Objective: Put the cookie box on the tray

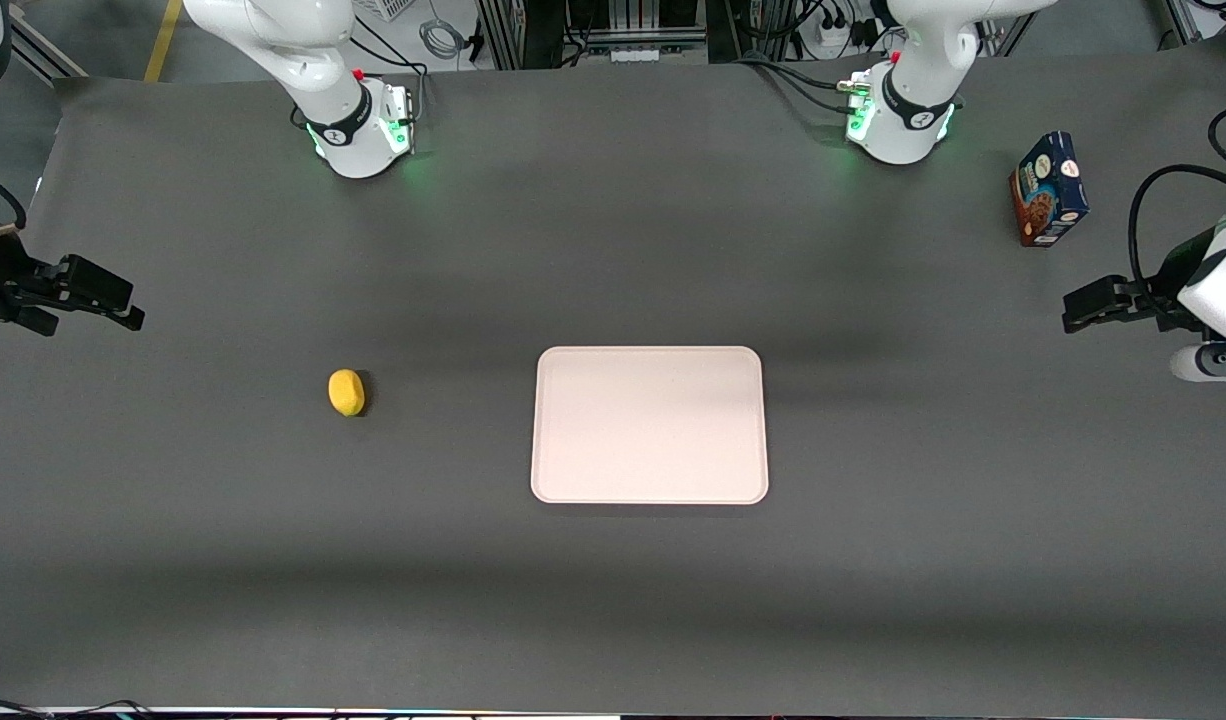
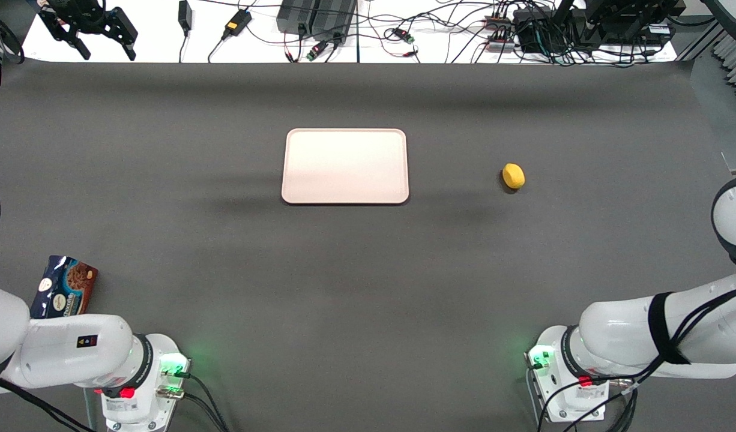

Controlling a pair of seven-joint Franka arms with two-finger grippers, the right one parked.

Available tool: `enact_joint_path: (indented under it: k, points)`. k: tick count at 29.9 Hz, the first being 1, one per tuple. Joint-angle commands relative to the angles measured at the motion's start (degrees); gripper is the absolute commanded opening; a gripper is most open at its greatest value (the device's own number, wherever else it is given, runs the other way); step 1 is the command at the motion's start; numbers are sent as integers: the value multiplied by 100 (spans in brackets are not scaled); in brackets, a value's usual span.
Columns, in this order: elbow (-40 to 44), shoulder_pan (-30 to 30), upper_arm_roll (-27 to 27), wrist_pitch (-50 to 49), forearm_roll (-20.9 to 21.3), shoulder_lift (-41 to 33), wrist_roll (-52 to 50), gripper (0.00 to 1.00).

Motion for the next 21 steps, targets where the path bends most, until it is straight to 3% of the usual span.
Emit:
enact_joint_path:
  k: [1,8,14,21]
  points:
    - [81,33,-1,-157,-173,-44,83,100]
    - [81,-54,52,-253,-191,-62,92,100]
    - [81,-880,1061,-306,-209,-79,92,100]
    - [72,-828,1115,-446,-200,-97,285,100]
